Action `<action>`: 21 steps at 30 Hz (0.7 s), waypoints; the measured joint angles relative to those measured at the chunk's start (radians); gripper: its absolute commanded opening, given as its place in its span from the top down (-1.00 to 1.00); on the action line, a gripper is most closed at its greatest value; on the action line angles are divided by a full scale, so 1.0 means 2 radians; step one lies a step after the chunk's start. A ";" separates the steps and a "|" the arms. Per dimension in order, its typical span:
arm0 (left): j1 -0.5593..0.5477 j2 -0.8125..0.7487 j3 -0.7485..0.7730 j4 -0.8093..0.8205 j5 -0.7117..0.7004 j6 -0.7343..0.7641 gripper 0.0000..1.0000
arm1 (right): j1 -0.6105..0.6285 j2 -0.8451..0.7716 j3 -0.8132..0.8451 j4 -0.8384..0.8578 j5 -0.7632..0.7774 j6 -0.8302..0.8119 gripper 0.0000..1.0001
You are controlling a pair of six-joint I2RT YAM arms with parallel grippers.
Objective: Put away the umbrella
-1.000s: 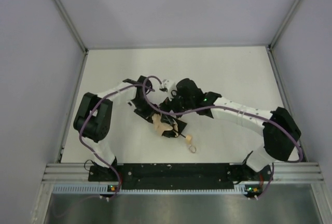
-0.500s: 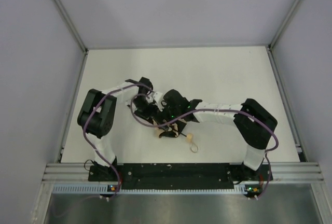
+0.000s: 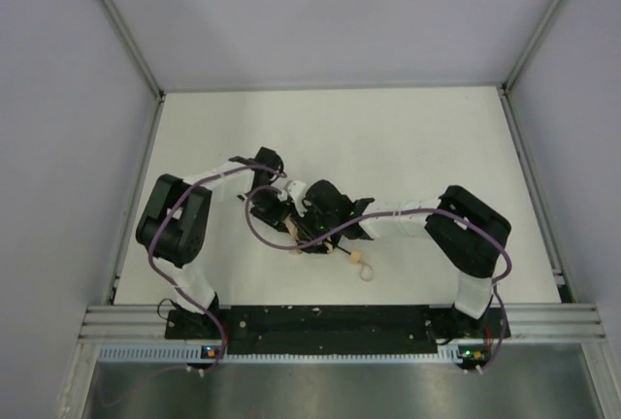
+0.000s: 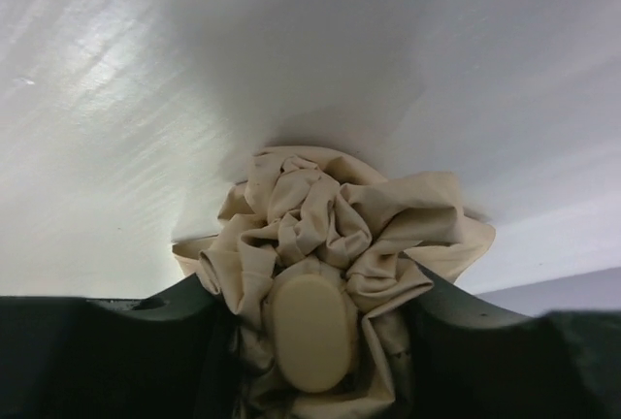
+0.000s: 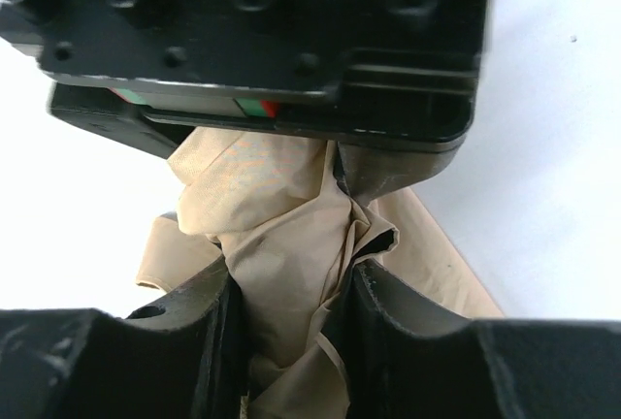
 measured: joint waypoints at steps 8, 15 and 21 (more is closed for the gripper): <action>0.006 -0.114 -0.136 0.113 -0.001 0.009 -0.98 | 0.001 0.004 0.001 0.006 -0.019 -0.004 1.00; 0.002 -0.165 -0.217 0.267 0.023 -0.002 -0.63 | -0.010 0.006 0.001 0.006 -0.071 -0.004 1.00; -0.005 -0.155 -0.242 0.328 0.024 -0.022 0.06 | -0.033 0.014 0.005 0.007 -0.124 0.018 1.00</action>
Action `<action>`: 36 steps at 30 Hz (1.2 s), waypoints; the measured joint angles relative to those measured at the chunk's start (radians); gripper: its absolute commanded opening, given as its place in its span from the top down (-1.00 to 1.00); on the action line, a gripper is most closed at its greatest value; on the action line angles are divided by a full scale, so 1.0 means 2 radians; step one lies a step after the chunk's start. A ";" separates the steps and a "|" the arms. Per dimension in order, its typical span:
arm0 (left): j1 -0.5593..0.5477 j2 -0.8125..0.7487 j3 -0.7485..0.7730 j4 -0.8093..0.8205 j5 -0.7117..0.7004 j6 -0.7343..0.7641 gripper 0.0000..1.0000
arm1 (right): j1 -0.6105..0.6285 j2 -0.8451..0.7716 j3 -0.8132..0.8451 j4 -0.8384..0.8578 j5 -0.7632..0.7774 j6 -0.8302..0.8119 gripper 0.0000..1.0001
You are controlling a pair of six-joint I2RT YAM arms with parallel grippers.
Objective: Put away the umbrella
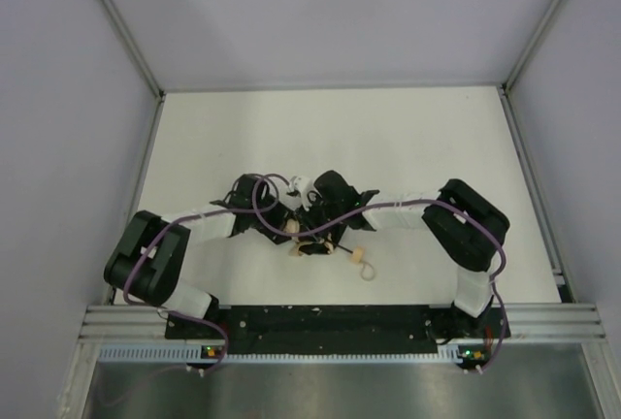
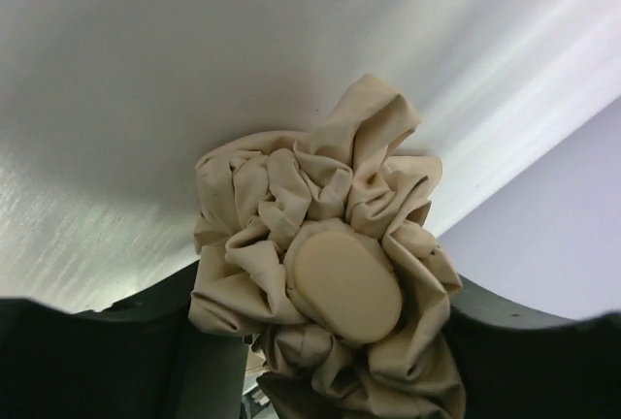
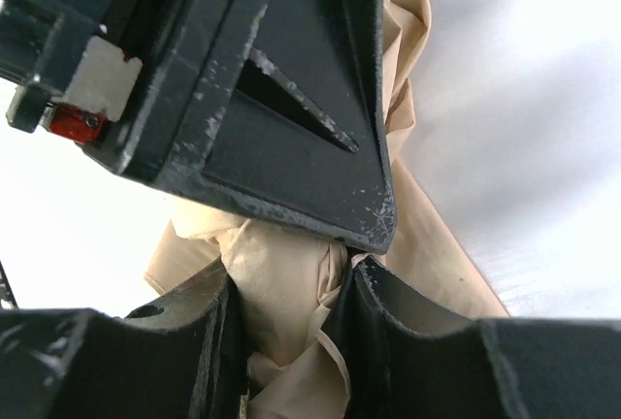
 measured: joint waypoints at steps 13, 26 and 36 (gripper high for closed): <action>-0.008 -0.006 -0.021 0.053 -0.016 -0.005 1.00 | -0.005 -0.005 0.028 -0.070 -0.001 0.029 -0.39; 0.001 -0.076 0.029 0.047 -0.050 0.008 1.00 | -0.044 -0.242 0.119 -0.275 0.035 0.201 -0.97; 0.003 -0.125 0.112 0.113 -0.027 -0.064 1.00 | -0.263 -0.325 0.077 -0.320 -0.002 0.454 -0.54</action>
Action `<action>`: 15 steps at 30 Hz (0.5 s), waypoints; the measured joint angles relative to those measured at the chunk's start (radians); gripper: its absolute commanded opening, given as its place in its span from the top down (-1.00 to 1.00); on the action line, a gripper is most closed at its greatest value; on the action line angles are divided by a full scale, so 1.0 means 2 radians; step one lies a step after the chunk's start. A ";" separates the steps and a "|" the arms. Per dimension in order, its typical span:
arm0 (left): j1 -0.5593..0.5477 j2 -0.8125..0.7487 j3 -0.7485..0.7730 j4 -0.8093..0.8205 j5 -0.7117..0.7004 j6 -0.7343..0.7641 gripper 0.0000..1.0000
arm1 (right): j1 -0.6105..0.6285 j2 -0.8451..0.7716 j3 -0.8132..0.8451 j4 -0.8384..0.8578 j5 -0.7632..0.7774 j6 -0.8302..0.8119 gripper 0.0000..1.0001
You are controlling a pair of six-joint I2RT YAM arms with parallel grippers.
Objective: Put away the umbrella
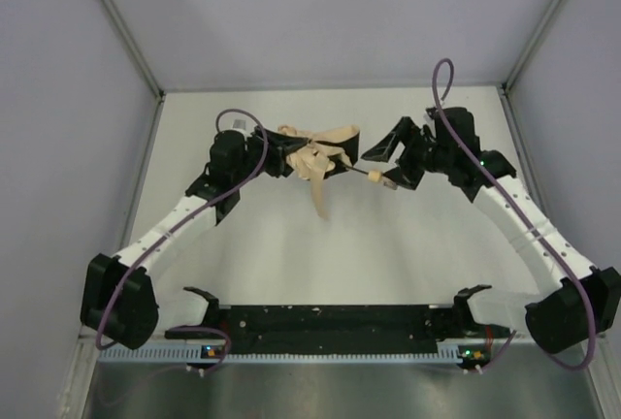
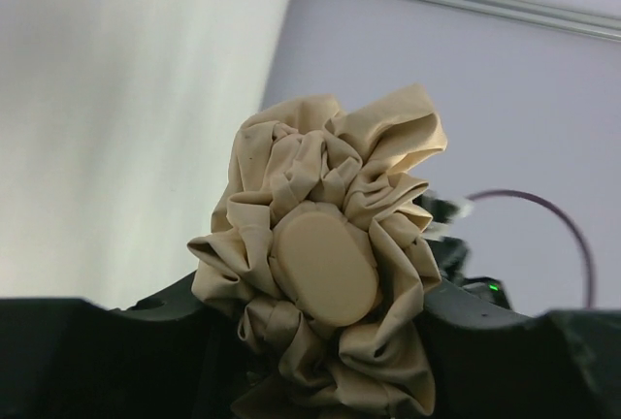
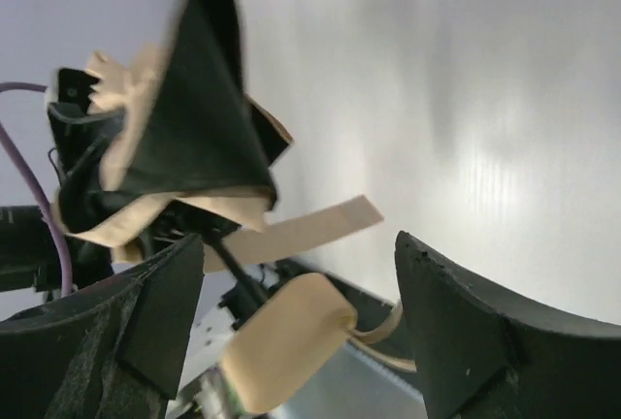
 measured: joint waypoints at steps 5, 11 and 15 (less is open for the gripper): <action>0.000 -0.008 0.032 0.021 0.002 -0.027 1.00 | -0.006 0.009 -0.056 0.037 -0.081 0.133 -0.57; 0.000 -0.008 0.059 0.036 0.002 -0.052 1.00 | 0.014 0.004 -0.200 0.199 -0.119 0.327 -0.57; 0.000 -0.008 0.060 0.052 -0.001 -0.065 1.00 | 0.043 0.003 -0.232 0.278 -0.118 0.418 -0.54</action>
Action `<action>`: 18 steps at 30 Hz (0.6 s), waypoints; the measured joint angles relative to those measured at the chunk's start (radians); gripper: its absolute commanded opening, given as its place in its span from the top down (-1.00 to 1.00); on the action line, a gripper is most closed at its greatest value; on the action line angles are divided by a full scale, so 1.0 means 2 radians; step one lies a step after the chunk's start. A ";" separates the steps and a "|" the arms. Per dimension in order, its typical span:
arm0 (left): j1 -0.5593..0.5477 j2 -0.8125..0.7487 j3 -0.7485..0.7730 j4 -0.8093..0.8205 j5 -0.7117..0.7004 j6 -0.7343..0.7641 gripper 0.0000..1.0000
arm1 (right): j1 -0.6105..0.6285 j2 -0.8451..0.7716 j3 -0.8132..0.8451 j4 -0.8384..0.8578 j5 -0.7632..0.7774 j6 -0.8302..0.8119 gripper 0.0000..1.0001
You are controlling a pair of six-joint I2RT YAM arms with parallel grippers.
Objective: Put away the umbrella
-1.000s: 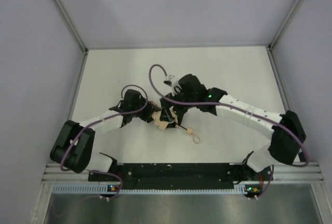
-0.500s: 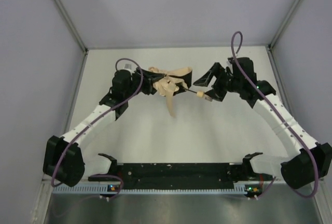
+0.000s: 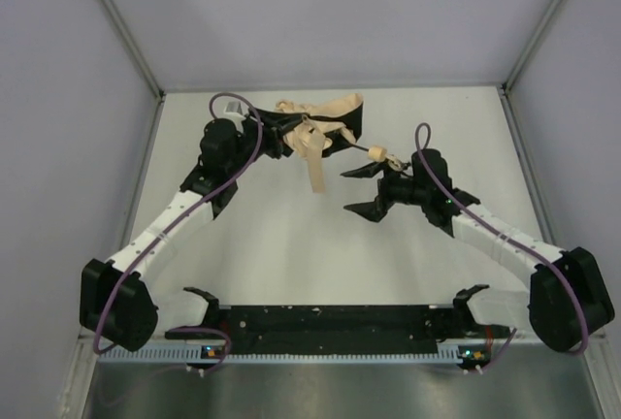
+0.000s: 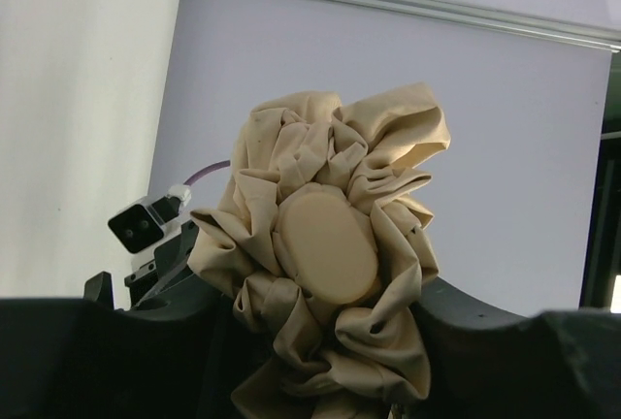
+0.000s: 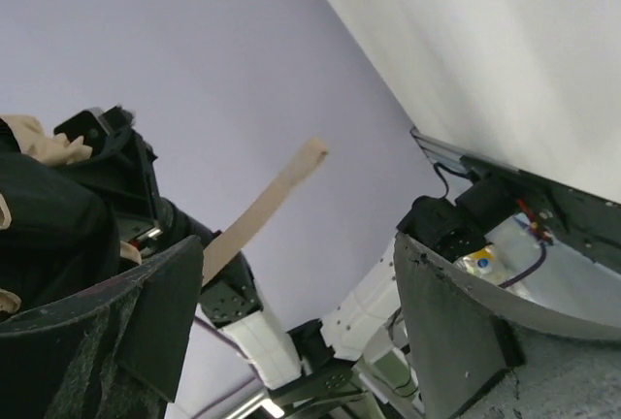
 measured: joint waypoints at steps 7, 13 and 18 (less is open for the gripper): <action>0.000 0.000 0.000 0.006 -0.001 -0.015 1.00 | 0.024 0.027 -0.003 0.109 -0.001 0.078 -0.41; 0.000 0.000 0.001 0.008 -0.001 -0.019 1.00 | 0.038 0.065 0.011 0.137 -0.002 0.101 -0.27; 0.000 0.000 0.001 0.014 -0.001 -0.022 1.00 | 0.051 0.070 0.011 0.152 -0.002 0.108 -0.13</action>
